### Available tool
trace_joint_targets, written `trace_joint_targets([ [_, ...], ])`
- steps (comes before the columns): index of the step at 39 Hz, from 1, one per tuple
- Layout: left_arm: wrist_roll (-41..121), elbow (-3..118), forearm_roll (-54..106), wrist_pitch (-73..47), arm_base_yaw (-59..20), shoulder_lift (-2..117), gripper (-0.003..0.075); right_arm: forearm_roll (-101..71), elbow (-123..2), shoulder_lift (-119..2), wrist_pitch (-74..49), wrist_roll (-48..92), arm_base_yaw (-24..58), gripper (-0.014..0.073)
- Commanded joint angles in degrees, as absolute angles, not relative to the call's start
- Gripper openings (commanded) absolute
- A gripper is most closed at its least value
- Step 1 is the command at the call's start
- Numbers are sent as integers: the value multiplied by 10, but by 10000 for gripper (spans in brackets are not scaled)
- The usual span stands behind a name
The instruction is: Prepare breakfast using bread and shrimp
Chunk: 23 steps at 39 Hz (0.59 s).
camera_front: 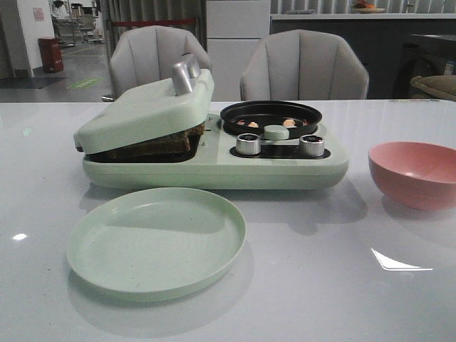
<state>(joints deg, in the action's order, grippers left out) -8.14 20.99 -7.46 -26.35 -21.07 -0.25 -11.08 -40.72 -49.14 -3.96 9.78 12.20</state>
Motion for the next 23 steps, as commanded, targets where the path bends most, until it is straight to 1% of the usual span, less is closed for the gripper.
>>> trace_joint_targets([
  [1,-88,224,-73,-219,-213,8,114,-111,-377,-444,55,104,123,427],
  [11,-88,224,-73,-219,-213,8,114,-111,-248,-335,150,103,123,427],
  [18,-88,224,-73,-219,-213,8,114,-111,-189,-287,137,103,123,427],
  [23,-88,224,-73,-219,-213,8,114,-111,-169,-271,98,103,123,427],
])
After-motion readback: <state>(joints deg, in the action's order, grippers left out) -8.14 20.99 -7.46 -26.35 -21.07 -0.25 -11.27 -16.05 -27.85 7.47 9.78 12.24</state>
